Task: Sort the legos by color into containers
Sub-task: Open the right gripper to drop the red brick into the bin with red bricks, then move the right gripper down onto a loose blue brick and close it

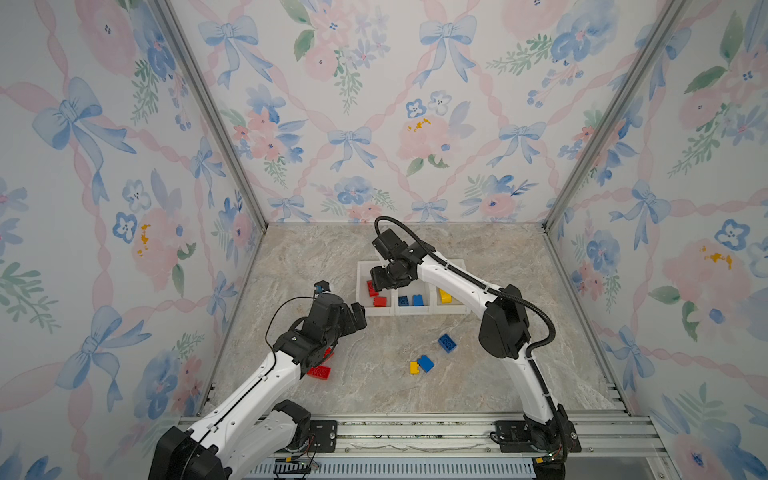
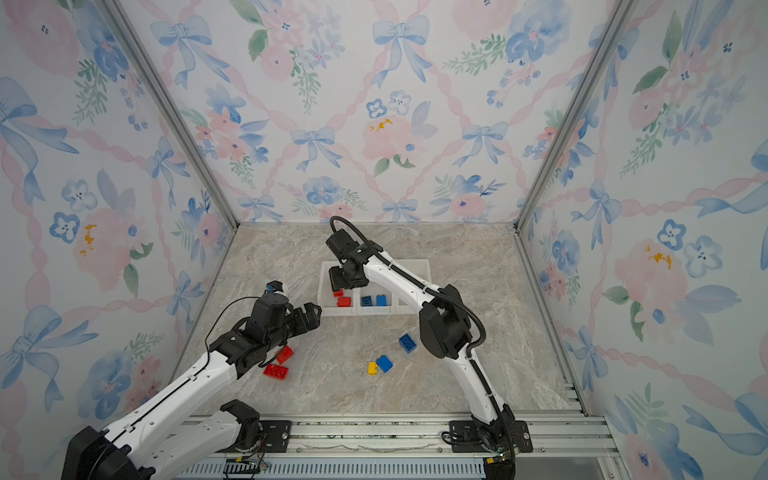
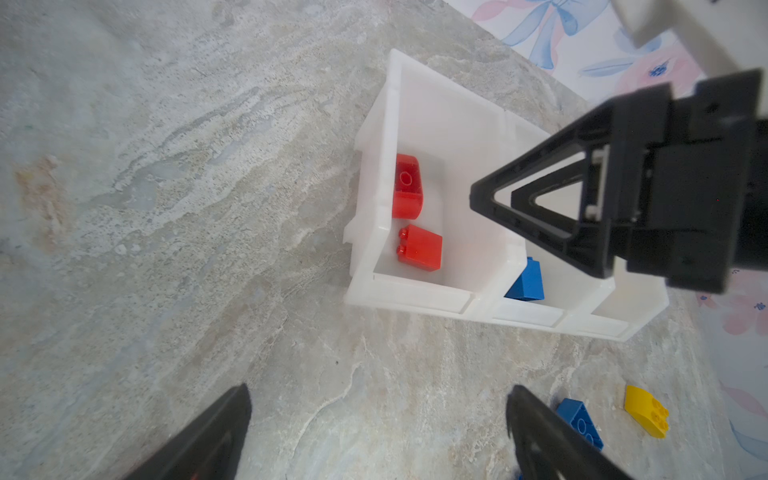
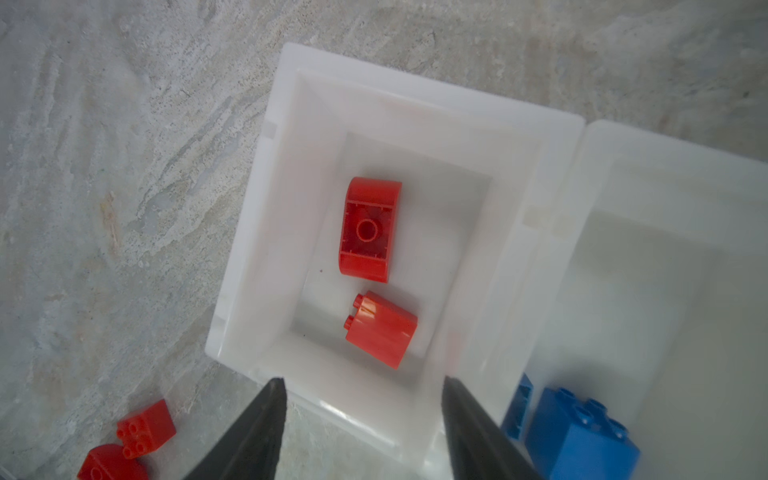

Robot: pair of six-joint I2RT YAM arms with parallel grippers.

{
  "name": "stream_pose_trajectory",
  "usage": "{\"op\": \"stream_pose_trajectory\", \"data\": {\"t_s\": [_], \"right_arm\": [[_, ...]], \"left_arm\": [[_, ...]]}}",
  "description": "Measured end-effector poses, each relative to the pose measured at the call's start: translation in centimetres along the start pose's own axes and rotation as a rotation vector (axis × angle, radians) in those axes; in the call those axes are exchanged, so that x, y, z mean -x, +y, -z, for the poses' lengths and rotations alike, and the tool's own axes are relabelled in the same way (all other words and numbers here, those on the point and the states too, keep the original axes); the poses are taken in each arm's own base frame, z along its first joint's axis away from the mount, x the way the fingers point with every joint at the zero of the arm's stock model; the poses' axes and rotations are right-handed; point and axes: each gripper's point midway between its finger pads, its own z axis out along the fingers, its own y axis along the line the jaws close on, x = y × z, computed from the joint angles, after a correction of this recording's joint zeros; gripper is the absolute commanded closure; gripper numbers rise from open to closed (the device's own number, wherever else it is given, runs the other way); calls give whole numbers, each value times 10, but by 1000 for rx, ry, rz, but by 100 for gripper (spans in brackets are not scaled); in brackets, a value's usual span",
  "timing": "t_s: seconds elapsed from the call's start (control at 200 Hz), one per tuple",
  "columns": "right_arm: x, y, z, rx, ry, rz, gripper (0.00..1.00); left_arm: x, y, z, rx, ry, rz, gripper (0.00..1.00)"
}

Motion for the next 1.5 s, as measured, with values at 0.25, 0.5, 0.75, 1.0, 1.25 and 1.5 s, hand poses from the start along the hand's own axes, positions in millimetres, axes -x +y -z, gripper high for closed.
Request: {"op": "stream_pose_trajectory", "data": {"t_s": [0.25, 0.5, 0.75, 1.0, 1.25, 1.5], "right_arm": [[-19, -7, 43, 7, -5, 56, 16], [-72, -40, 60, -31, 83, 89, 10], [-127, -78, 62, -72, 197, 111, 10], [-168, -111, 53, -139, 294, 130, 12], [-190, -132, 46, -205, 348, 154, 18], [-204, -139, 40, -219, 376, 167, 23]], "left_arm": [[0, 0, 0, 1, 1, -1, 2], [-3, 2, -4, 12, 14, -3, 2], [-8, 5, -10, 31, 38, -16, 2], [-9, 5, -12, 36, 45, -28, 2], [-9, 5, -12, 36, 45, -28, 2], [-9, 5, -12, 36, 44, -28, 2]]}}
